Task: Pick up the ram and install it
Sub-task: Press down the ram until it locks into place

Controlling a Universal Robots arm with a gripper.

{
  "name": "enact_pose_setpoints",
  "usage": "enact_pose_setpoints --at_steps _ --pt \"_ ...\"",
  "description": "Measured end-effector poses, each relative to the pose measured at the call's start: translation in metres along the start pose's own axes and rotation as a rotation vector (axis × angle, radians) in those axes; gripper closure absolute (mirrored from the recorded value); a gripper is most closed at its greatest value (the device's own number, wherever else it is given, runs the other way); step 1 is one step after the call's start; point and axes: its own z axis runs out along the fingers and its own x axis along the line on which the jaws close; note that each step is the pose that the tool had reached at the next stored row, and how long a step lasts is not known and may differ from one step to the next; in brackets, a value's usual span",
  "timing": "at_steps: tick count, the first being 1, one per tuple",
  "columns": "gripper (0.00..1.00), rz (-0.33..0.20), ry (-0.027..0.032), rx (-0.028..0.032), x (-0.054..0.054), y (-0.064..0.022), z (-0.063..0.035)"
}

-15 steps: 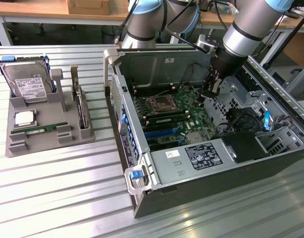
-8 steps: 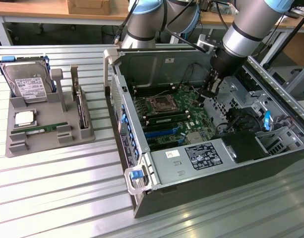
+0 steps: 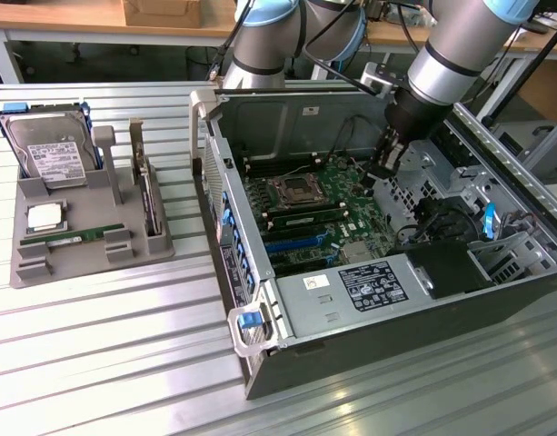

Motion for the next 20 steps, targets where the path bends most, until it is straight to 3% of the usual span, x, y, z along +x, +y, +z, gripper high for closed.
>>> enact_pose_setpoints --at_steps 20 --pt "0.89 0.106 -0.0092 0.0003 0.0 -0.0002 0.0015"
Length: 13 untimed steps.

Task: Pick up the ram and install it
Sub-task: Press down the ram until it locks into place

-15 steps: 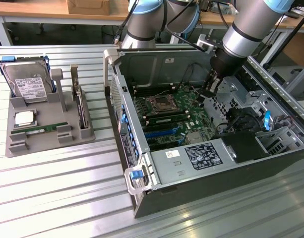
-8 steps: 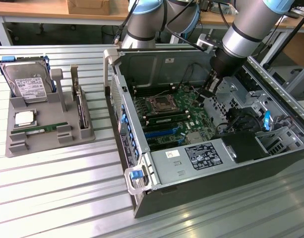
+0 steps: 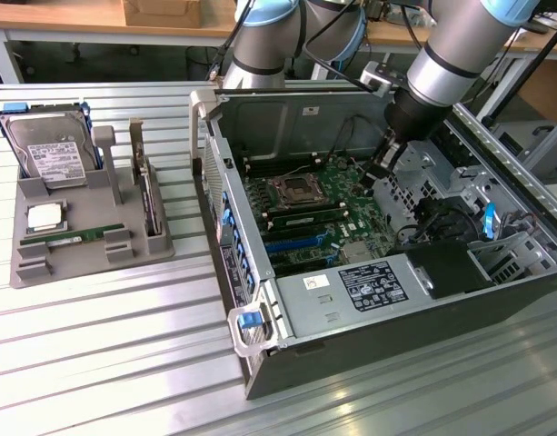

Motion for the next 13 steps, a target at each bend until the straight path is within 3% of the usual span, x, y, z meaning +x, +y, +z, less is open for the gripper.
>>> enact_pose_setpoints --at_steps 13 --pt "0.89 0.074 -0.0053 0.0012 -0.0001 -0.0001 0.0014"
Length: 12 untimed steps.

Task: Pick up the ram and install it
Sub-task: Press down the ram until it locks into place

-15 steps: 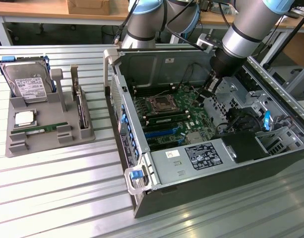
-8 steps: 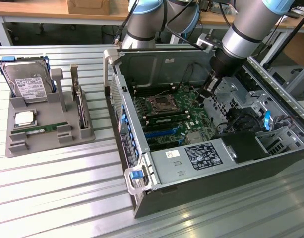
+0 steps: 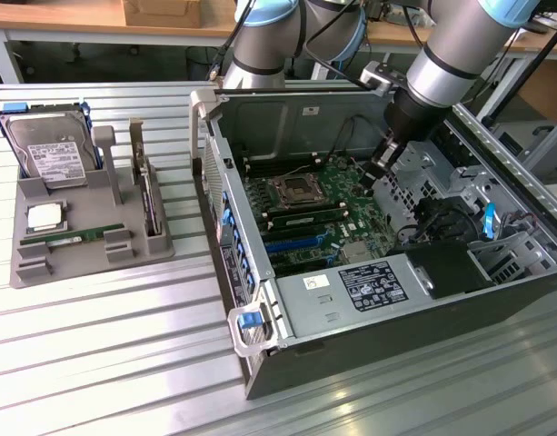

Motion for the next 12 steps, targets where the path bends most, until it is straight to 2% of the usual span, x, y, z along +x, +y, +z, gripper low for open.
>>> enact_pose_setpoints --at_steps 12 --pt "0.89 0.069 -0.0045 0.0017 0.0 -0.0001 0.0014"
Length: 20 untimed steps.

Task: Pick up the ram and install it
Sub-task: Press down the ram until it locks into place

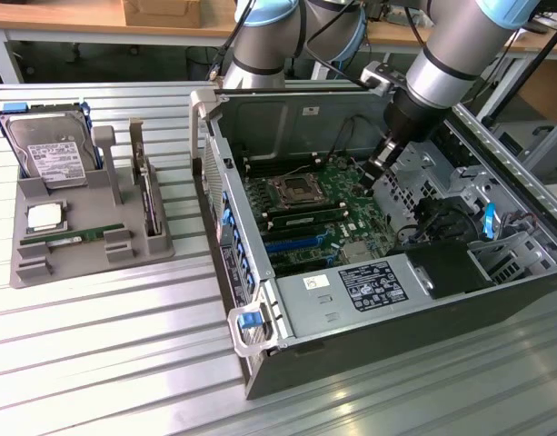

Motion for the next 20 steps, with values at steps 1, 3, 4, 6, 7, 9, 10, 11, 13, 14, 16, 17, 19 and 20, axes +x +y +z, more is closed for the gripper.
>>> enact_pose_setpoints --at_steps 1,3,4,6,7,9,10,11,13,14,16,17,19,20 --pt "0.89 0.01 -0.0006 0.0003 0.0 0.0 0.0002" --pt "0.89 0.022 -0.001 0.0011 0.0 0.0 0.0004" --pt "0.89 0.026 -0.0012 0.0013 0.0 -0.0001 0.0005" --pt "0.89 0.038 -0.0016 0.002 0.0 -0.0001 0.0007" --pt "0.89 0.04 -0.0017 0.0022 0.0 -0.0001 0.0007" --pt "0.89 0.05 -0.002 0.0027 0.0 -0.0001 0.0009" --pt "0.89 0.054 -0.0022 0.003 0.0 -0.0001 0.001" --pt "0.89 0.067 -0.0023 0.0042 0.0 -0.0001 0.0012" --pt "0.89 0.084 -0.002 0.0066 -0.0001 -0.0002 0.0015" --pt "0.89 0.095 -0.002 0.0077 0.0 -0.0002 0.0016" --pt "0.89 0.117 -0.0028 0.009 0.0 -0.0002 0.0019" --pt "0.89 0.134 -0.0037 0.0096 -0.0001 -0.0002 0.0021" --pt "0.89 0.162 -0.0051 0.0107 -0.0001 -0.0003 0.0024" --pt "0.89 0.172 -0.0056 0.0111 -0.0001 -0.0003 0.0026"
